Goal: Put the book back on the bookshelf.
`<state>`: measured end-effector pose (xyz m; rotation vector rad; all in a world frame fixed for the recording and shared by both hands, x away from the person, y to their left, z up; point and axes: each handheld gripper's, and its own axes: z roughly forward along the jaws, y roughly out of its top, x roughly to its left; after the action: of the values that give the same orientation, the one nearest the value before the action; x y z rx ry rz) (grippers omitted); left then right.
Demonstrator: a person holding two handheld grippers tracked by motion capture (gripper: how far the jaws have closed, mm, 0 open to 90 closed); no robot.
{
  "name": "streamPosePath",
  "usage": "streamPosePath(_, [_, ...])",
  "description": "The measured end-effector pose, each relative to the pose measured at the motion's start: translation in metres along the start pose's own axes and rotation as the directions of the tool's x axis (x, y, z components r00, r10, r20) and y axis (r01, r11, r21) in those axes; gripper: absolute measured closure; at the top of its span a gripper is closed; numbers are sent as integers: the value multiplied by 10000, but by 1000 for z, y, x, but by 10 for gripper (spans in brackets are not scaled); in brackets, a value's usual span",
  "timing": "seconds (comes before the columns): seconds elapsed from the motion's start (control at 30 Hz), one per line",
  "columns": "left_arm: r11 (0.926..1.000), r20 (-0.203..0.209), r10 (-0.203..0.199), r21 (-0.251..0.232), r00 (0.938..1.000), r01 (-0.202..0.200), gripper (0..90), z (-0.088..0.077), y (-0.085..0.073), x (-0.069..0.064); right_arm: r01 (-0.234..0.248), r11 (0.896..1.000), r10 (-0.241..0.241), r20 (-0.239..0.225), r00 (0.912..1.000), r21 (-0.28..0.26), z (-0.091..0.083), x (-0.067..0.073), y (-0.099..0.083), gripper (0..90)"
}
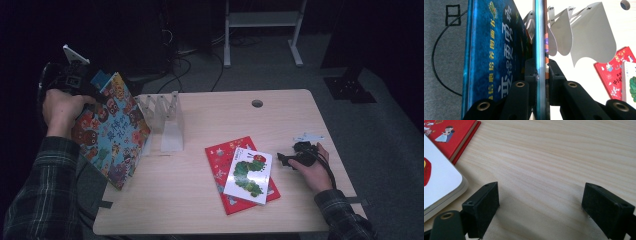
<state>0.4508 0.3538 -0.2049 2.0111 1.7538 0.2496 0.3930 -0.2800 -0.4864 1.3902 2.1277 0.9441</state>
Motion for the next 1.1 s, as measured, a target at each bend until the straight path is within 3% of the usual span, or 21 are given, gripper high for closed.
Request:
streamPosePath(0.23, [9999,-182,67,137,9998,-64,810,18,3,-3,-22,10000,22,9,10000,-9,0,0,0,134])
streamPosePath(0.47, [9999,-330,83,-76,9994,-85,810,22,5,-3,-44,10000,44,-9,10000,20,0,0,0,135])
streamPosePath(0.8, [9993,-274,177,345,9995,-168,801,21,3,0,-5,10000,5,3,10000,-7,0,0,0,135])
streamPosePath(1.1, [9992,-297,377,168,9988,-372,787,13,1,0,1,10000,-1,2,10000,-1,0,0,0,135])
